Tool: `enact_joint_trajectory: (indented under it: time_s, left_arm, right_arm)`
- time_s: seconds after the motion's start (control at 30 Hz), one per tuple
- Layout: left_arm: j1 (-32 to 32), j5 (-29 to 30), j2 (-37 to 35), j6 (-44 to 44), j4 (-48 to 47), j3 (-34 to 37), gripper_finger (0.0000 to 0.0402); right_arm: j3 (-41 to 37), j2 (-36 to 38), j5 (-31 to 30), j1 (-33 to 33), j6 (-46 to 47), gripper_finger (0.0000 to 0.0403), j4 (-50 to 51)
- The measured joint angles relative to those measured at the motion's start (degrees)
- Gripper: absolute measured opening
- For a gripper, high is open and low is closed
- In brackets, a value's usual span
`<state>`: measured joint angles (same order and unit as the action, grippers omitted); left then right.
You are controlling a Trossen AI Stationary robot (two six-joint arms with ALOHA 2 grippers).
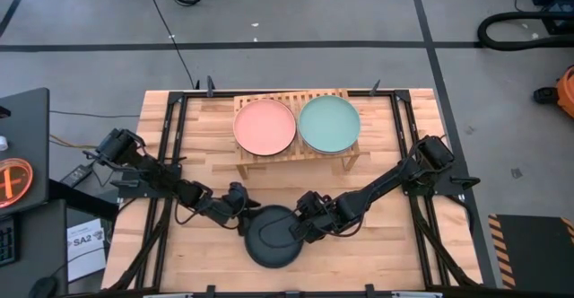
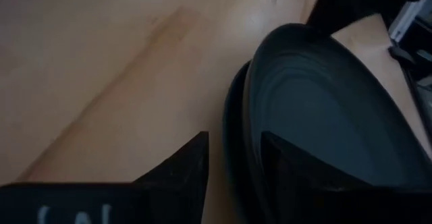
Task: Place and stack plates onto a shelf
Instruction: Stack the black plate on top of the pink plate on shelf
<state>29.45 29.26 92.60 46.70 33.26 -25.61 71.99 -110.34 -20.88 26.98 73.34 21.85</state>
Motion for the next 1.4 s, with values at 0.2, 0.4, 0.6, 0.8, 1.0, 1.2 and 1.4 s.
enact_joint_trajectory:
  time_s: [0.2,0.4,0.6,0.8,1.0,1.2,1.4]
  left_arm:
    - [0.6,-1.8,0.0,-2.1,0.6,0.0,0.0142]
    - [1.7,-1.9,-0.4,-2.4,0.3,0.0,0.0142]
    - [2.4,-2.0,-3.2,-2.6,-2.7,0.0,0.0142]
    - [3.0,-2.3,-7.3,-2.6,-8.4,0.1,0.0142]
    - [4.1,-2.1,-12.6,-4.4,-14.1,0.1,0.0142]
    - [5.8,-2.1,-19.9,-4.5,-21.1,0.1,0.0142]
    - [7.8,-2.1,-27.1,-4.5,-27.3,0.1,0.0142]
  right_arm:
    - [0.0,0.0,-0.3,0.0,-1.4,0.0014,-0.2]
    - [0.0,0.0,-0.6,0.0,-1.8,0.0014,-0.4]
    - [0.0,0.0,-1.5,0.0,-3.5,0.0014,-1.7]
    - [0.0,0.0,-2.8,-0.6,-6.2,0.0014,-4.2]
    - [0.0,0.0,-3.5,-1.7,-10.1,0.0014,-6.9]
    - [0.0,0.1,-4.3,-2.6,-14.7,0.0014,-10.8]
    - [0.0,0.1,-5.0,-3.6,-19.4,0.0014,-15.2]
